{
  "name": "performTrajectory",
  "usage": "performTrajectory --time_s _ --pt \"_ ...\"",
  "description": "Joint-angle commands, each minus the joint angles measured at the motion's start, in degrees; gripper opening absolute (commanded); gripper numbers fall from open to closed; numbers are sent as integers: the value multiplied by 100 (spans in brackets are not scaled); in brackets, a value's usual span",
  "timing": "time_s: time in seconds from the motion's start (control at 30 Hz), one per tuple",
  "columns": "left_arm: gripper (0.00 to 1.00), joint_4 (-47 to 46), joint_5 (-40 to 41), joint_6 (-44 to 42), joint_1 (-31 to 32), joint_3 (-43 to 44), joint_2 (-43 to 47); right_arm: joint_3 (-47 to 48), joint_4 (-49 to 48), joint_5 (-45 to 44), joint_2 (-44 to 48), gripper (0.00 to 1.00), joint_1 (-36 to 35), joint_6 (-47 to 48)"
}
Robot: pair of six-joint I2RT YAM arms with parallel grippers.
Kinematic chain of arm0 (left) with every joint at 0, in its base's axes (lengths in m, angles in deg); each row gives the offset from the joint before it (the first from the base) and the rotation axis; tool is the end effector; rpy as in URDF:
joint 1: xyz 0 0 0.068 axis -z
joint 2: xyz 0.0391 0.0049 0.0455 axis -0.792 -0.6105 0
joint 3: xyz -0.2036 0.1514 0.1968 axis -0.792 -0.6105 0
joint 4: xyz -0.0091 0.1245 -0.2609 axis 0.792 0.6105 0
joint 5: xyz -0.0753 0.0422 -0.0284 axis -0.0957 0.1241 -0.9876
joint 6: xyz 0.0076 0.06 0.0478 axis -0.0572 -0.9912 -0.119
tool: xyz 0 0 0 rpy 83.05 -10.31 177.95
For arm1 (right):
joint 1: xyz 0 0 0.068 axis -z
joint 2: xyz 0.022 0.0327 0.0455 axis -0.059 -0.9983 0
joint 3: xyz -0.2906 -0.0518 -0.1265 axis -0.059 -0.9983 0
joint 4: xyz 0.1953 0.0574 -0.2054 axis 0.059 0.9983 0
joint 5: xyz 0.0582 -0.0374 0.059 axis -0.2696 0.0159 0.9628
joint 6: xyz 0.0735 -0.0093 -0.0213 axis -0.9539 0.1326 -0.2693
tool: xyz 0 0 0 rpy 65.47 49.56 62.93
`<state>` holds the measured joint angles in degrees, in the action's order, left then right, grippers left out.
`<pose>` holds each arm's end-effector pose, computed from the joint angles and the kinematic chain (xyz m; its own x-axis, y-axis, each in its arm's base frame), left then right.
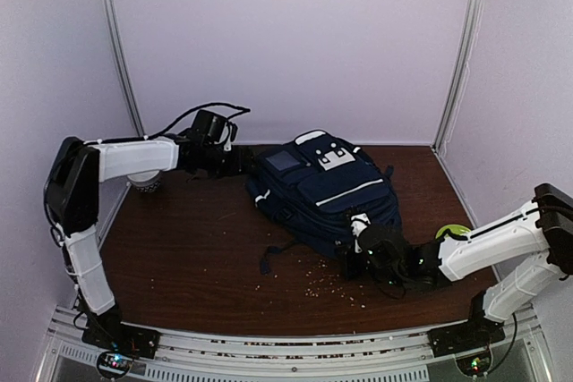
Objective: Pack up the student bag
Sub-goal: Zip the student bag at the center of the board.
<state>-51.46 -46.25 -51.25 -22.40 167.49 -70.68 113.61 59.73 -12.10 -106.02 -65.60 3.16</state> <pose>0.4315 -0.2563 0.2457 -0.7837 -0.1946 -0.5898 0.1462 0.8651 -0.4798 0.1585 0.2610 0.1646 -0.6399 -0.0819 -0.7641 -0.4670 0.8310 0.3021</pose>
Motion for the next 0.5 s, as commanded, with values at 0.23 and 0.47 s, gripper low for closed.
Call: performTrajectory --time_s 0.23,0.47 --pt "88 -731 587 1179 1929 -1730 1857 81 -386 93 -33 0 104 37" --pt "88 -1174 -84 3501 2115 -2056 1598 214 -410 14 -201 0 131 182"
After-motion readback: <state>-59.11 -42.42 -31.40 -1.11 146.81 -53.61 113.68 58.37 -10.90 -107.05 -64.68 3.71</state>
